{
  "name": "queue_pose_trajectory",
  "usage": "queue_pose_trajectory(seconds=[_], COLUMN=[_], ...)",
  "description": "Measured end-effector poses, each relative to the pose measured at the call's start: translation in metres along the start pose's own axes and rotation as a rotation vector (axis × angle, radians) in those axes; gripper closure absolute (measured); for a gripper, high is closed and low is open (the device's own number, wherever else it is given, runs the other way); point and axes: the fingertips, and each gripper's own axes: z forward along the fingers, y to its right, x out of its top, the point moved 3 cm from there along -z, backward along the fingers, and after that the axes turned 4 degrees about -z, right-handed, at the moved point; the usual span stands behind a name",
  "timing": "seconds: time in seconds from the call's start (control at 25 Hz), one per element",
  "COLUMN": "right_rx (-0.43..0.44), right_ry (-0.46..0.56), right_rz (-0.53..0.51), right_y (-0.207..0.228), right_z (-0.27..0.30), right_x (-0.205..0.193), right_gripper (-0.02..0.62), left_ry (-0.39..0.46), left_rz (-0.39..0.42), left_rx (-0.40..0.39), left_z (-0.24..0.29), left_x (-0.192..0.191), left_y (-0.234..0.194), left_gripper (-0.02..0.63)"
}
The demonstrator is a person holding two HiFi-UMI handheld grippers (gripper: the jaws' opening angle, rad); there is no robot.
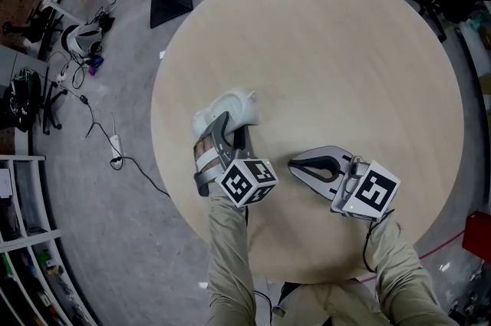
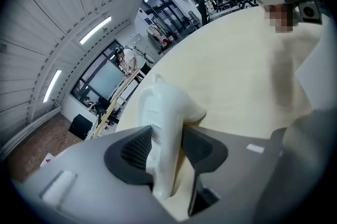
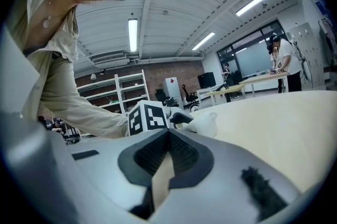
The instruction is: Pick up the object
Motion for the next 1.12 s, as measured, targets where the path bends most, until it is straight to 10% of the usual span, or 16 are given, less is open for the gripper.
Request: queue_pose_trajectory(seconds=[0.6,1.12], right_rx=[0.005,0.019], right_ry=[0.009,0.052], right_rz=[-0.014,-0.143], right_y=[-0.001,-0.023], right_z=[-0.007,-0.041], right_x=[0.014,0.076], right_gripper=[0.594,0.594], left_ry=[0.217,0.522], left_rz=[-0.362,-0.553], left_rx=[0.051,-0.152], left_z=[-0.046,-0.157], left_x=[0.022,0.060], left_y=[-0.056,-0.058], left_gripper=[0.474,0.472])
